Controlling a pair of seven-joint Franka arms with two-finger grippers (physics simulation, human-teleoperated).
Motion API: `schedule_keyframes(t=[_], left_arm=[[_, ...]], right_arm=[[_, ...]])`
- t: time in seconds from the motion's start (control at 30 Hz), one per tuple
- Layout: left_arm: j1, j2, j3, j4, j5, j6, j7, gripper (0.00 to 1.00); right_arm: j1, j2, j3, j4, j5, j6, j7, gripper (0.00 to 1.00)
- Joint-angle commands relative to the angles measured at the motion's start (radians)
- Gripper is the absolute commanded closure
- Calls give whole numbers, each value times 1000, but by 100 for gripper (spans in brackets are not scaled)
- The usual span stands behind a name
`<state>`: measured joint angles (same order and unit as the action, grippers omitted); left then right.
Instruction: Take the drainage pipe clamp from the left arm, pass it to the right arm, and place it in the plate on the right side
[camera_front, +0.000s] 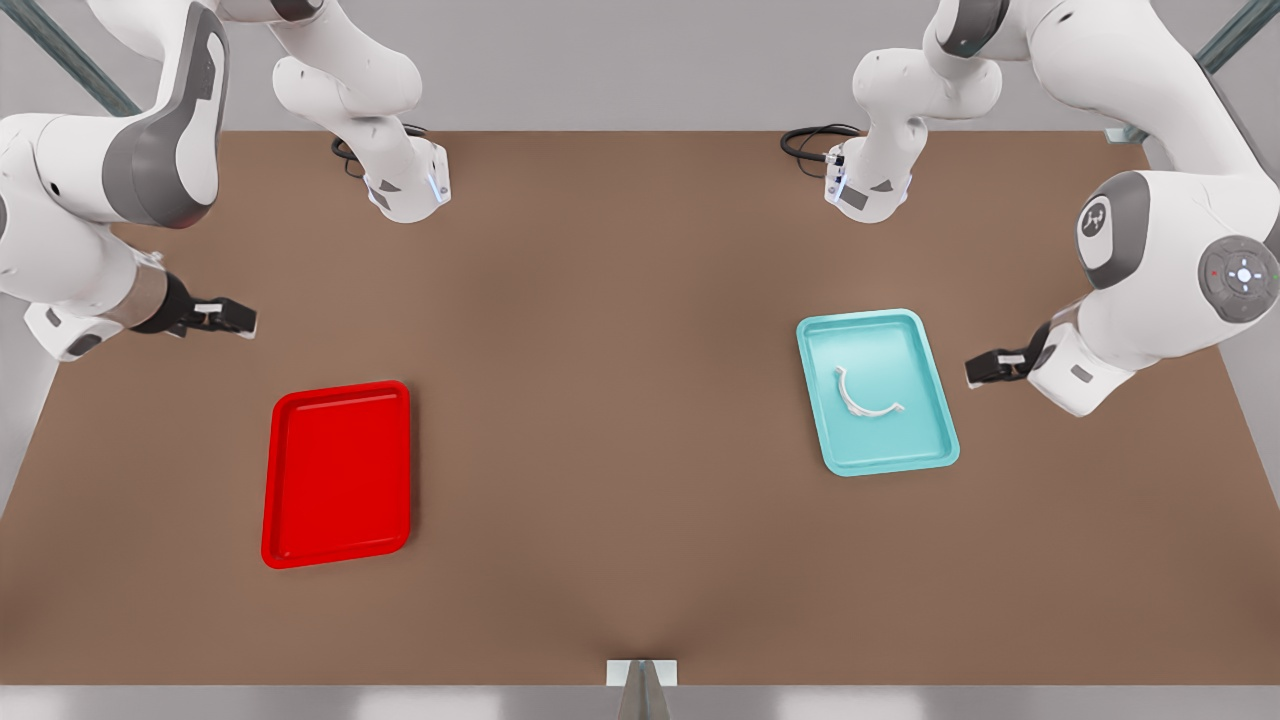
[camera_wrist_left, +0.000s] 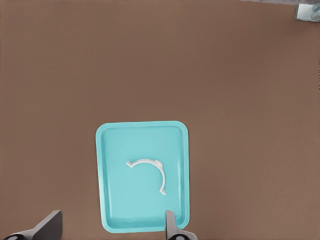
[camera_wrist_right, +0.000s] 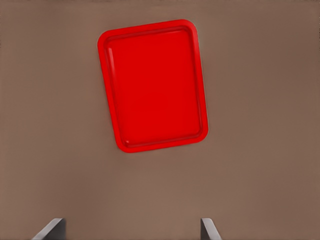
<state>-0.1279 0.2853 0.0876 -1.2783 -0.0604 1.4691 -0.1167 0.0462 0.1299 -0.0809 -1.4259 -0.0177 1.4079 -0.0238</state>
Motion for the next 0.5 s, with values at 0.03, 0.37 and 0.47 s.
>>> schedule_keyframes(t=[0.03, 0.37, 0.47], left_arm=[[1, 2, 0, -18, -4, 65, -27, 0], [-38, 60, 3, -374, 59, 505, -2019, 0], [-36, 52, 4, -493, 59, 602, -2058, 0]], right_arm=[[0, -1, 0, 1, 1, 43, -16, 0], [0, -1, 0, -1, 1, 45, -16, 0], [0, -1, 0, 1, -1, 45, -15, 0]])
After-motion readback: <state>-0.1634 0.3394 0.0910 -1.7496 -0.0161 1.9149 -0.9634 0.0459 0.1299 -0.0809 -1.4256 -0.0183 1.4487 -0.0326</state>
